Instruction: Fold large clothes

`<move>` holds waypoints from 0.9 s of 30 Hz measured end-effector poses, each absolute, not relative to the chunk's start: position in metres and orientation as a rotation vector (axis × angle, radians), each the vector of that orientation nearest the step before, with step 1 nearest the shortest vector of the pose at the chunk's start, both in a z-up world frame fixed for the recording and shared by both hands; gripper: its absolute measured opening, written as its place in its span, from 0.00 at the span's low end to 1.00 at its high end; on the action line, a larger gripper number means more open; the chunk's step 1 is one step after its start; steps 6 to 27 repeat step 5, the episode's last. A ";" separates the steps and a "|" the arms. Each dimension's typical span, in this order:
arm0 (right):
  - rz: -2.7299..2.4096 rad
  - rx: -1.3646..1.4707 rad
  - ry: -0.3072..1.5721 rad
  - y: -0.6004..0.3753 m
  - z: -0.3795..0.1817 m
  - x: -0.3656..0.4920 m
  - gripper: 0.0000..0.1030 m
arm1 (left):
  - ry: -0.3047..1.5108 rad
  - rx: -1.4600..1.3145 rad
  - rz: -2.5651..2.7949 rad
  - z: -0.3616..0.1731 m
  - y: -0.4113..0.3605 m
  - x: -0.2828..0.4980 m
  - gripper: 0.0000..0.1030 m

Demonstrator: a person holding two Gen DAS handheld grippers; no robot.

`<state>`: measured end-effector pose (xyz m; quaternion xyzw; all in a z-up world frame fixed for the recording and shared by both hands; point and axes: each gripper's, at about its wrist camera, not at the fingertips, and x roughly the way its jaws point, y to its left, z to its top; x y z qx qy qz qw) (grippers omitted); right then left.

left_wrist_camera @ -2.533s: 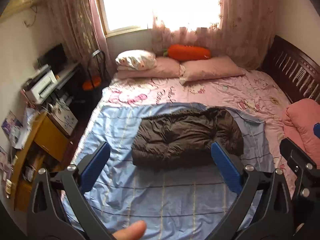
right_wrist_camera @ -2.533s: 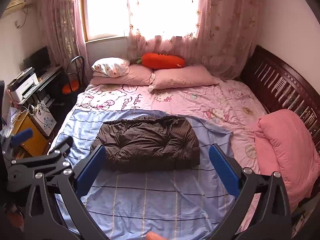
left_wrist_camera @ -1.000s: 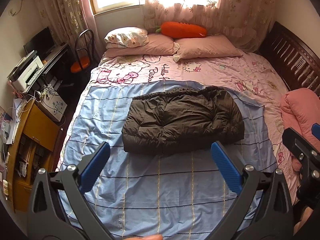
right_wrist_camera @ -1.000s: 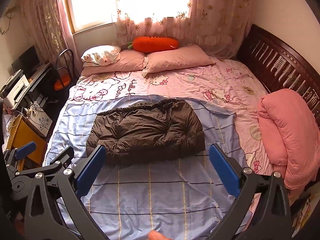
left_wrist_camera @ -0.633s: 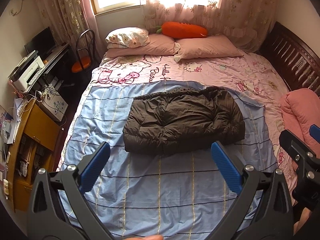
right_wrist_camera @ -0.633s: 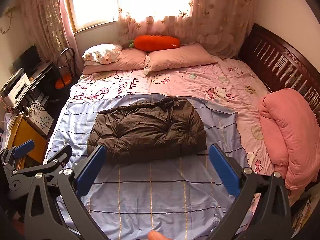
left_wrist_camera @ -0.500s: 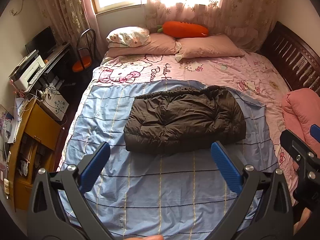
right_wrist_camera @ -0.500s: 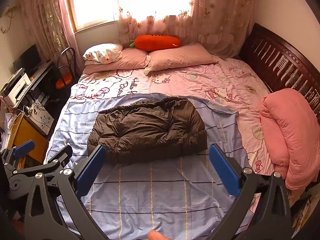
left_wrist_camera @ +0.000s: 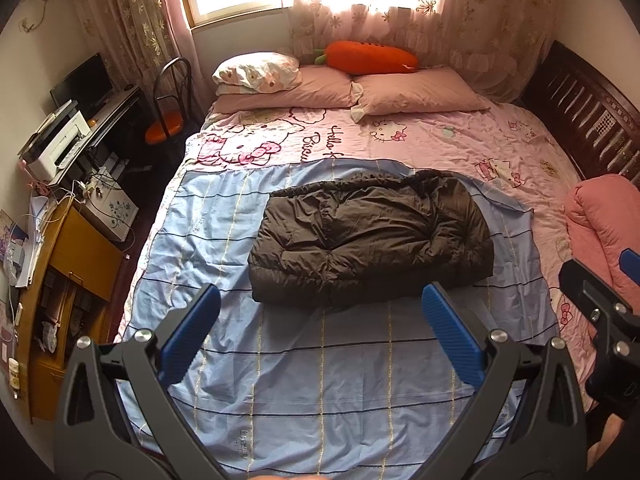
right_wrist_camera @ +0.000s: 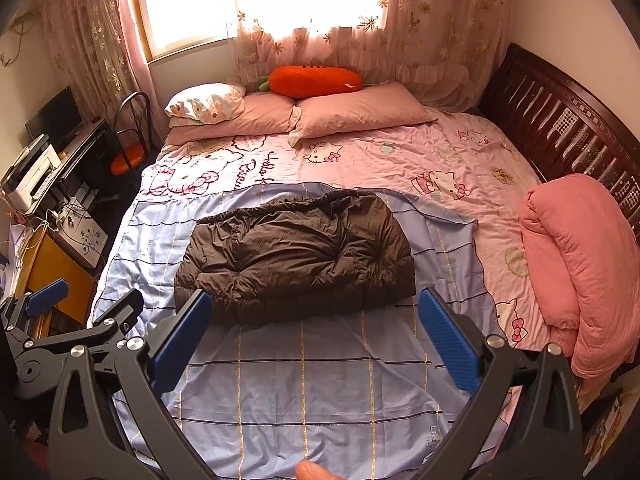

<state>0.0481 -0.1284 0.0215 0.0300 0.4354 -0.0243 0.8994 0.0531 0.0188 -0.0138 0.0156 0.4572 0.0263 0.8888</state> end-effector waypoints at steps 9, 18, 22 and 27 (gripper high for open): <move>-0.049 0.063 0.903 -0.129 0.021 0.048 0.99 | 0.957 0.006 0.048 -0.014 0.021 0.054 0.98; -0.049 0.063 0.903 -0.129 0.021 0.048 0.99 | 0.957 0.006 0.048 -0.014 0.021 0.054 0.98; -0.049 0.063 0.903 -0.129 0.021 0.048 0.99 | 0.957 0.006 0.048 -0.014 0.021 0.054 0.98; -0.049 0.063 0.903 -0.129 0.021 0.048 0.99 | 0.957 0.006 0.048 -0.014 0.021 0.054 0.98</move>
